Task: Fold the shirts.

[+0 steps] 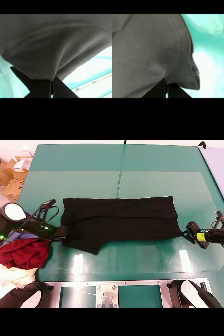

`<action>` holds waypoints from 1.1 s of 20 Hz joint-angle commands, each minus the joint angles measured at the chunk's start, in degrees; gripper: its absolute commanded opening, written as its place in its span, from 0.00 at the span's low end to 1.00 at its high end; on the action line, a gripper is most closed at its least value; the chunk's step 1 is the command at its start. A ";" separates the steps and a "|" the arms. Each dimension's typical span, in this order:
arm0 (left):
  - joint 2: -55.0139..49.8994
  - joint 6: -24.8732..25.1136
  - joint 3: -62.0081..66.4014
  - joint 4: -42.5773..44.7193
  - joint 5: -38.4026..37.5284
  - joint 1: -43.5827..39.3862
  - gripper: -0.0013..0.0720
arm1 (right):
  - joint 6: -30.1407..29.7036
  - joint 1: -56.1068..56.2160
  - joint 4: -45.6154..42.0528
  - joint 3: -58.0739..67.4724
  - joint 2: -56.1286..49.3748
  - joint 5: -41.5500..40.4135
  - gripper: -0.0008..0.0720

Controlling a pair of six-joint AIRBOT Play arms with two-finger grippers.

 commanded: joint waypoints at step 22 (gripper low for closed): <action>-44.96 3.48 48.76 -6.32 22.43 3.61 0.98 | -9.22 10.91 14.32 49.22 -48.15 -9.60 0.62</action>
